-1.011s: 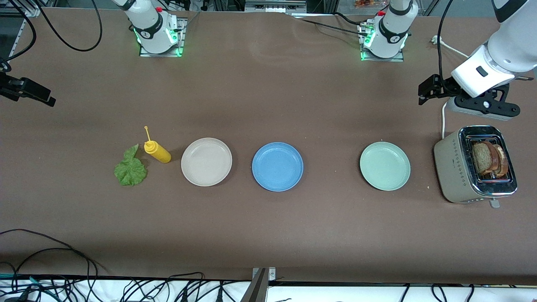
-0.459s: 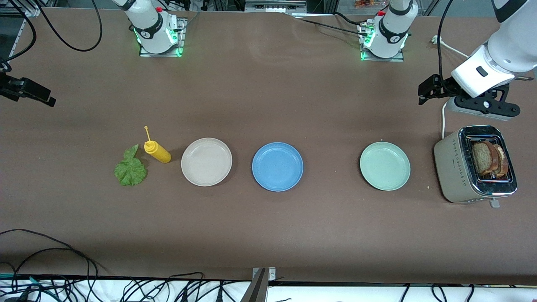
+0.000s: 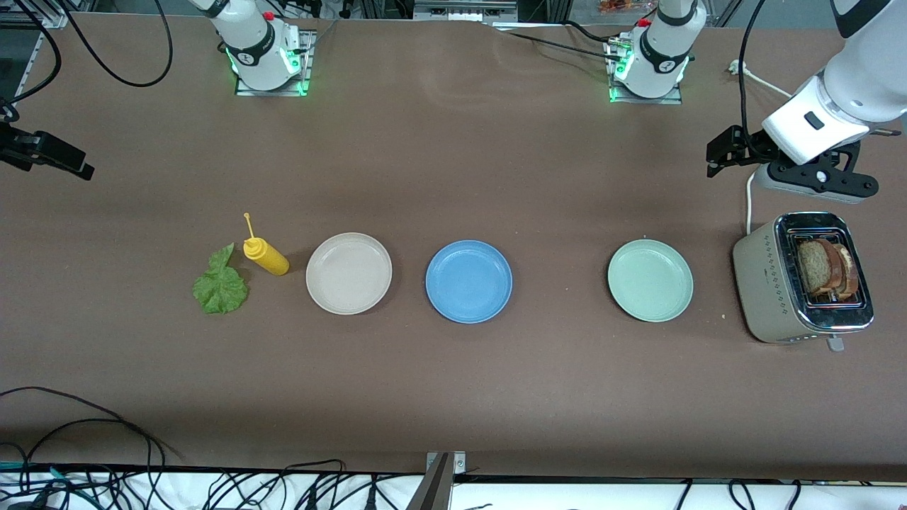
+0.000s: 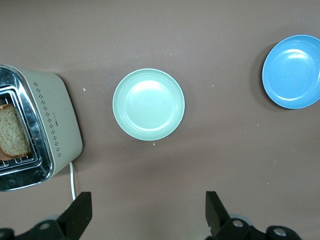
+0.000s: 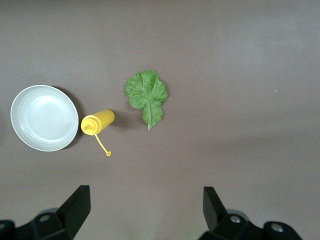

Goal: Make sandwich in blue plate with both arms

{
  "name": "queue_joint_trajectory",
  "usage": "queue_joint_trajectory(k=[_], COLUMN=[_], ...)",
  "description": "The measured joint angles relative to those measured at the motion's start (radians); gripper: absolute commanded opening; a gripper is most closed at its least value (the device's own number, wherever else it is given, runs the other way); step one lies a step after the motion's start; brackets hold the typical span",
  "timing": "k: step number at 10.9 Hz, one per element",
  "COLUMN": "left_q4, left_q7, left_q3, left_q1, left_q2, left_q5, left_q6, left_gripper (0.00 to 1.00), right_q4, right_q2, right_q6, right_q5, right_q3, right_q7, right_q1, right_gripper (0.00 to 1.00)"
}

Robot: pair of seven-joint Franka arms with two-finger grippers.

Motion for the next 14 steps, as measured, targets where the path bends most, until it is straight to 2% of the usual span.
queue_joint_trajectory(k=[6,9,14], left_q4=[0.0,0.0,0.0], left_q7=[0.0,0.0,0.0], left_q3=[0.0,0.0,0.0], left_q1=[0.0,0.0,0.0], left_q2=[0.0,0.0,0.001], left_q5=[0.0,0.0,0.0], left_q6=[-0.006,-0.011,-0.011], left_gripper=[1.0,1.0,1.0], right_q4=[0.012,0.013,0.013], right_q2=[0.0,0.0,0.0], right_q6=[-0.005,-0.01,-0.011], right_q5=[0.005,0.017,0.022], right_q3=[-0.01,-0.041,-0.044], right_q7=[0.0,0.0,0.0], right_q1=[0.0,-0.001,0.001], right_gripper=[1.0,1.0,1.0])
